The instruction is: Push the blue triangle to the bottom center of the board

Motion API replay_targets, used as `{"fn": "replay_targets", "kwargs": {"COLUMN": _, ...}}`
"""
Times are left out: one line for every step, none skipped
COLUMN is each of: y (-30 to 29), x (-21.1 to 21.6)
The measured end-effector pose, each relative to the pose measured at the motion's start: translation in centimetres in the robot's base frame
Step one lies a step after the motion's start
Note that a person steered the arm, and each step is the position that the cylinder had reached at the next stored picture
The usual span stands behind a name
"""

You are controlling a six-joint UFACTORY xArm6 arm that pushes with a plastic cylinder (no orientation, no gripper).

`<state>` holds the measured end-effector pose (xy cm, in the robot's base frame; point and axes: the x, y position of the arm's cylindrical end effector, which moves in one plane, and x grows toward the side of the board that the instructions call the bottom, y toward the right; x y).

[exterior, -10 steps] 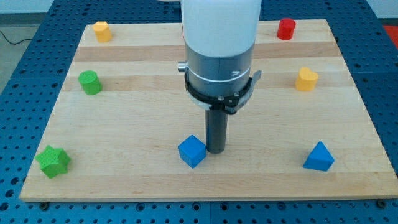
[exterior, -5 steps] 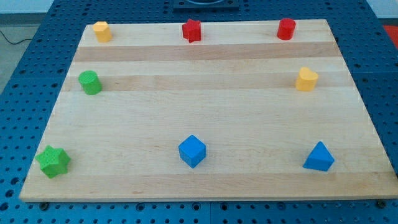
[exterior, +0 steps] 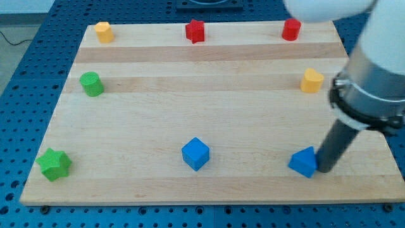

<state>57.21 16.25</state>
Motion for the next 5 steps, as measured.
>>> {"fn": "replay_targets", "kwargs": {"y": -3.5, "x": 0.0}}
{"fn": "replay_targets", "kwargs": {"y": -6.1, "x": 0.0}}
{"fn": "replay_targets", "kwargs": {"y": -8.4, "x": 0.0}}
{"fn": "replay_targets", "kwargs": {"y": -10.6, "x": 0.0}}
{"fn": "replay_targets", "kwargs": {"y": -12.3, "x": -0.2}}
